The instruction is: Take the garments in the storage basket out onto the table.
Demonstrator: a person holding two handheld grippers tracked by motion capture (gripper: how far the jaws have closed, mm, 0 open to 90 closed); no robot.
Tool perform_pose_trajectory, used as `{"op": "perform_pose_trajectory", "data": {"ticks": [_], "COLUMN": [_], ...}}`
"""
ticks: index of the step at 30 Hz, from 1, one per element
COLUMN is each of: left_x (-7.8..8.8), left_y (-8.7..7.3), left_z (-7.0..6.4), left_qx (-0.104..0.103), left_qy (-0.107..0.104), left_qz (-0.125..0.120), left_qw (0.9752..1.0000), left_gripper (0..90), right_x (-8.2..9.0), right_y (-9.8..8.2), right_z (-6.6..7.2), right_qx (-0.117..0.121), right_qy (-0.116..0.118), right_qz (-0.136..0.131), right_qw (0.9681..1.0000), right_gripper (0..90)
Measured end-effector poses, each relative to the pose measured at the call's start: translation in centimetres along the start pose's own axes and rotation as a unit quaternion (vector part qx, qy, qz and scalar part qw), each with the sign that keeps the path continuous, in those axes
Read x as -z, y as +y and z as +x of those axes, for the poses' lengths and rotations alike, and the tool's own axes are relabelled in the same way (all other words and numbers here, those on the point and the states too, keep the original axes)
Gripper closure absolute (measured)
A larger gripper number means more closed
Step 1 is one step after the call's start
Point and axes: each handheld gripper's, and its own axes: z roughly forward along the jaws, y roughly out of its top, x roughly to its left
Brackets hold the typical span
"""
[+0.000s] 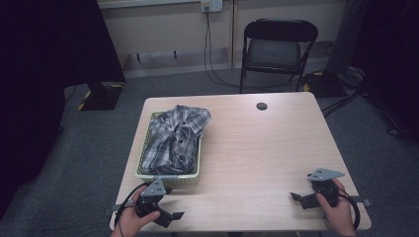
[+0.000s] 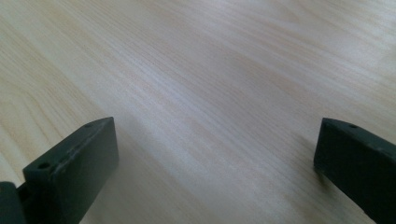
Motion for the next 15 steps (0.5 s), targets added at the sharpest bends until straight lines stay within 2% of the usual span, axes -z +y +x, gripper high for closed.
{"op": "perform_pose_trajectory", "data": {"ticks": [10,15], "left_x": [0.8,1.4], "left_y": [0.3,0.7], "left_z": [-0.1,-0.1], "left_qx": [0.009,0.02], "left_qy": [0.006,0.008], "left_qz": [-0.001,-0.008], "left_qw": [0.9999,0.9997], "left_gripper": [2.6,2.6], "right_x": [0.0,0.0], "right_y": [0.0,0.0], "right_z": [0.0,0.0], "right_qx": [0.0,0.0], "right_qy": [0.0,0.0], "right_qz": [0.0,0.0], "right_qw": [1.0,1.0], "right_gripper": [0.0,0.0]}}
